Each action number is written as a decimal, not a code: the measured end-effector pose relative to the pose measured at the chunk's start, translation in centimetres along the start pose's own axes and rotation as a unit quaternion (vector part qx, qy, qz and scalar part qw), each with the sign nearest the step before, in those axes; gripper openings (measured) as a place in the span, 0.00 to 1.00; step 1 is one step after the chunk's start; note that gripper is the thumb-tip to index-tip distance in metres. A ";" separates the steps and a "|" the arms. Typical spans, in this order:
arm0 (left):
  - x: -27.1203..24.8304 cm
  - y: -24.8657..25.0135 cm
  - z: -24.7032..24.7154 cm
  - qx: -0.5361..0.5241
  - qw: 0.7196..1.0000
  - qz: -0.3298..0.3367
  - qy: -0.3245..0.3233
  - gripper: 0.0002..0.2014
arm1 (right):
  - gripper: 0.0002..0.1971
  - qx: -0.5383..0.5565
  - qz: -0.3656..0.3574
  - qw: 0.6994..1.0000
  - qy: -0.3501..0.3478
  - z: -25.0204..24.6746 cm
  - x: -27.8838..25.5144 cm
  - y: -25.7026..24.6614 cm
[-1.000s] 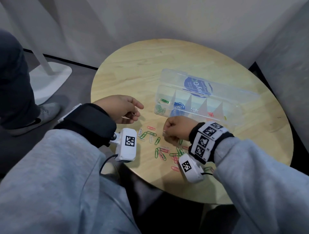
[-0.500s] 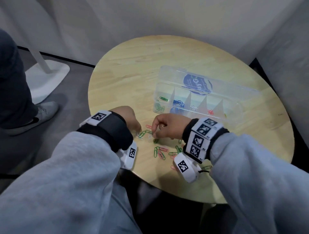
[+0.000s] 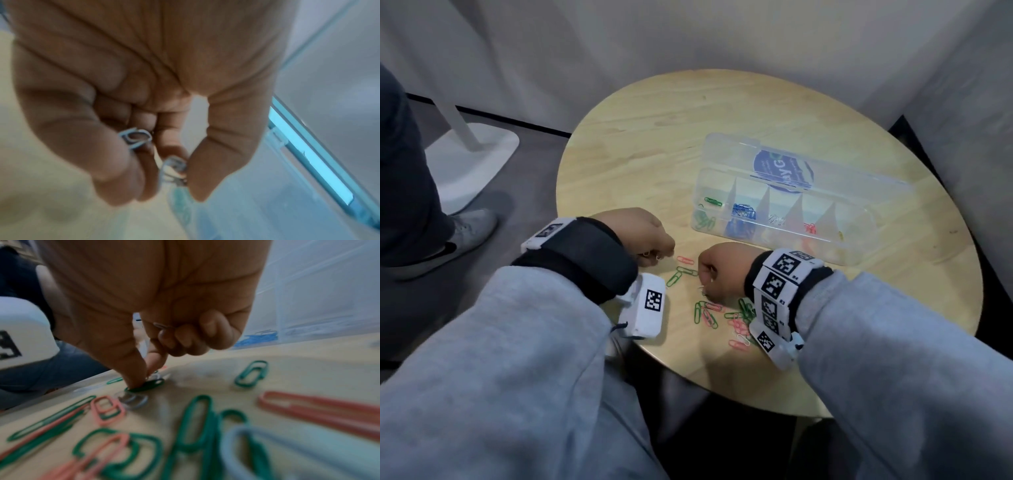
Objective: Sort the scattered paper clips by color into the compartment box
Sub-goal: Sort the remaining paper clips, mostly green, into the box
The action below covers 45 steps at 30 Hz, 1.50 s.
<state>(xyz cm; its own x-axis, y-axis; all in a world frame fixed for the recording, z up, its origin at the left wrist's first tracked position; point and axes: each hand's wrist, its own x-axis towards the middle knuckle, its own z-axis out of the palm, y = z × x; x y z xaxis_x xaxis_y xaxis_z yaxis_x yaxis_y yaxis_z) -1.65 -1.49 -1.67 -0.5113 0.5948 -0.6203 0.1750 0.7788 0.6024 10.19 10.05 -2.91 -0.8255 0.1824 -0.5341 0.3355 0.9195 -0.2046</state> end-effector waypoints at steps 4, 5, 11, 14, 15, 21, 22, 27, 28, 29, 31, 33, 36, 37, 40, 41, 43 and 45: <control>-0.7 0.0 -0.8 -0.131 0.991 0.021 -0.016 0.14 | 0.01 0.055 0.025 0.998 -0.001 -0.3 -0.3 1.0; -0.9 0.1 -0.8 -0.141 0.990 0.025 -0.016 0.14 | 0.03 0.095 0.036 0.995 0.001 -0.5 -0.5 1.4; -0.3 0.1 -0.4 -0.037 0.999 -0.018 0.013 0.06 | 0.15 0.464 0.072 0.882 0.032 -1.5 -1.5 3.7; -0.3 -0.4 0.2 0.156 0.987 -0.032 0.007 0.07 | 0.16 0.586 0.078 0.806 0.044 -1.0 -1.6 4.3; -0.4 -0.4 0.5 0.177 0.983 -0.039 0.001 0.07 | 0.15 0.601 0.085 0.794 0.039 -0.8 -1.5 4.4; -0.5 -0.3 2.4 0.282 0.959 -0.044 -0.003 0.10 | 0.14 0.587 0.102 0.802 -0.044 0.0 -1.9 4.0; -0.3 -0.4 2.6 0.286 0.957 -0.042 -0.009 0.11 | 0.14 0.577 0.092 0.810 -0.052 0.0 -1.9 3.9; -0.1 -0.4 3.2 0.323 0.946 -0.023 -0.004 0.11 | 0.10 0.286 0.037 0.957 -0.019 -0.6 -2.1 3.0; -0.2 -0.3 3.2 0.329 0.944 -0.020 -0.002 0.12 | 0.09 0.237 0.026 0.971 -0.017 -0.6 -2.2 2.7; -0.2 -0.3 3.3 0.333 0.943 -0.018 -0.002 0.11 | 0.07 0.207 0.018 0.978 -0.019 -0.5 -2.1 2.3; -0.4 -0.1 3.3 0.334 0.942 -0.012 0.003 0.08 | 0.07 0.161 0.009 0.987 -0.024 0.0 -1.9 1.7; -0.8 0.0 3.3 0.328 0.945 -0.007 0.008 0.07 | 0.09 0.122 0.009 0.992 -0.029 0.5 -1.4 1.2; -1.0 0.0 2.5 0.266 0.964 0.004 0.001 0.04 | 0.06 0.085 0.009 0.996 -0.030 0.7 -0.8 1.0; -1.1 0.0 2.0 0.227 0.974 0.011 -0.006 0.05 | 0.05 0.078 0.009 0.996 -0.033 0.6 -0.8 1.1; -1.0 0.2 0.8 0.123 0.992 0.028 -0.028 0.10 | 0.04 0.068 0.011 0.997 -0.043 0.5 -0.8 1.3; -1.0 0.3 0.6 0.079 0.996 0.031 -0.036 0.11 | 0.05 0.066 0.011 0.997 -0.046 0.5 -0.9 1.4; -0.9 0.6 0.8 -0.013 0.998 0.036 -0.041 0.12 | 0.07 0.069 0.017 0.996 -0.050 0.5 -1.0 1.6; -0.8 0.7 1.0 -0.071 0.996 0.037 -0.035 0.13 | 0.06 0.095 0.029 0.994 -0.042 0.4 -1.2 1.8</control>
<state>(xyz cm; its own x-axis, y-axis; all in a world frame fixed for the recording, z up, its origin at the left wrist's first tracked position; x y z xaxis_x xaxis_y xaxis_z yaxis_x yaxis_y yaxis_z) -0.24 -1.21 -1.23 -0.4410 0.6658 -0.6018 0.0875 0.6993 0.7095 12.00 11.37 -2.96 -0.7646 0.1963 -0.6139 0.4672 0.8249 -0.3181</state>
